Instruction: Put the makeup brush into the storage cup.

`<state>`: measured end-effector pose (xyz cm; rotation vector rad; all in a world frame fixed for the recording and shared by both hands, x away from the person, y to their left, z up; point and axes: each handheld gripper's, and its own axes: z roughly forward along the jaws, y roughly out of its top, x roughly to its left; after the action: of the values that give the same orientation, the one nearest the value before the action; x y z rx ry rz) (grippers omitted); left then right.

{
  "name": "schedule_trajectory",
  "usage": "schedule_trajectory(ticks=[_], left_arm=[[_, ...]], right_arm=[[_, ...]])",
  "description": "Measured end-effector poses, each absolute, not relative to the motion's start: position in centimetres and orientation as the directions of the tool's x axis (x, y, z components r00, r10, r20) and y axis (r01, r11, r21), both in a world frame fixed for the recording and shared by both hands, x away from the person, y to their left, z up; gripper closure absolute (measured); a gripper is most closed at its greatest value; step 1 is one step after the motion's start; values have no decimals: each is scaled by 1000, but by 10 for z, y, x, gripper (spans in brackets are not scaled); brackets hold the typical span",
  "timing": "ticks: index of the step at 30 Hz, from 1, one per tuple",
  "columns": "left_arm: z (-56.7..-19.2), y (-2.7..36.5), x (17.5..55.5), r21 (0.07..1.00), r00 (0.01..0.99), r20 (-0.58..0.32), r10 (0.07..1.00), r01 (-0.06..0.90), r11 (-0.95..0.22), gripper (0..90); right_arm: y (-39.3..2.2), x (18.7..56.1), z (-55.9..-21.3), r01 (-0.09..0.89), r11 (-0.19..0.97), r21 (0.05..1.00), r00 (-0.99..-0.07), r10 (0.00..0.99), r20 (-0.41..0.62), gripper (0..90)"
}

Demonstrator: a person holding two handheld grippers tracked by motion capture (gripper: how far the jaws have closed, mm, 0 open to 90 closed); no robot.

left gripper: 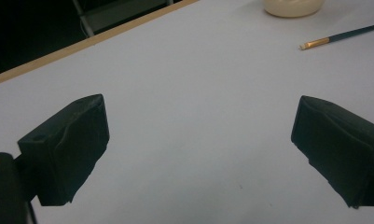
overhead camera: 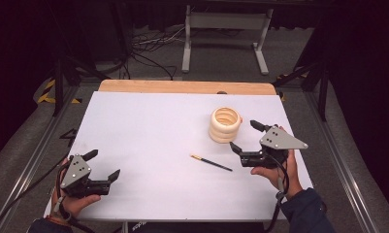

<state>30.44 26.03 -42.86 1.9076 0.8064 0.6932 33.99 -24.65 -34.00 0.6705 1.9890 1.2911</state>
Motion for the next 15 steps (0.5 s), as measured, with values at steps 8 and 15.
schedule_trajectory(ticks=[8, 15], left_arm=[[-430, 259, 304, 890, 631, 144, 762, 254, -378, 53], [-431, 258, 304, 888, 636, 144, 758, 255, -382, 55]], right_arm=[[-238, 344, -342, 88, 424, 901, -692, 677, -251, 124], [-228, 347, -352, 131, 467, 875, -719, 652, -240, 152]])
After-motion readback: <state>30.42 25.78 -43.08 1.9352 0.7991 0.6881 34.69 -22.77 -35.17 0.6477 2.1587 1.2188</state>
